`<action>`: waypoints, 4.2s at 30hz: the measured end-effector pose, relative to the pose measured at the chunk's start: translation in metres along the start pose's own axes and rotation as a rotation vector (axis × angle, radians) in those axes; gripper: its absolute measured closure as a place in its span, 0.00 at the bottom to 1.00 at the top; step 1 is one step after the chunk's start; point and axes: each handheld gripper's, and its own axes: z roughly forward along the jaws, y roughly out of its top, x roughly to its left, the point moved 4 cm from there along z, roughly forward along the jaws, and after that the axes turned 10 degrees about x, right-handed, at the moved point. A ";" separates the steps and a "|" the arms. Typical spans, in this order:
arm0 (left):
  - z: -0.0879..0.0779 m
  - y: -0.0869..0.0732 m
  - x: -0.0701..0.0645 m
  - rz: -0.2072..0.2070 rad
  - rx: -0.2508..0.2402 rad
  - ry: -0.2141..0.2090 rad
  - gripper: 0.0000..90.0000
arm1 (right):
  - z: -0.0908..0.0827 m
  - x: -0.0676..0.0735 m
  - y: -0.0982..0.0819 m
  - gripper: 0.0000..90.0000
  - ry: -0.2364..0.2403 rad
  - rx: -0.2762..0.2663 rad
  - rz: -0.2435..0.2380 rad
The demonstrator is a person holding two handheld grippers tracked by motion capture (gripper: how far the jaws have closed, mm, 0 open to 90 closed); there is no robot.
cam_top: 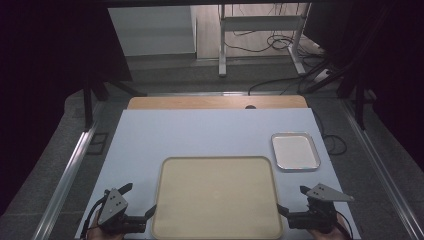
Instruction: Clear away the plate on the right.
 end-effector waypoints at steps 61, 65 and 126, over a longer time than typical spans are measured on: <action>0.006 0.002 -0.002 0.031 0.038 -0.006 0.02 | 0.022 -0.035 0.024 0.01 -0.110 -0.049 0.004; 0.006 0.002 -0.002 0.031 0.040 -0.008 0.02 | 0.025 -0.044 0.026 0.01 -0.134 -0.049 0.021; 0.007 0.002 0.001 0.004 0.039 -0.026 0.03 | 0.044 -0.162 0.051 0.29 -0.293 0.047 0.263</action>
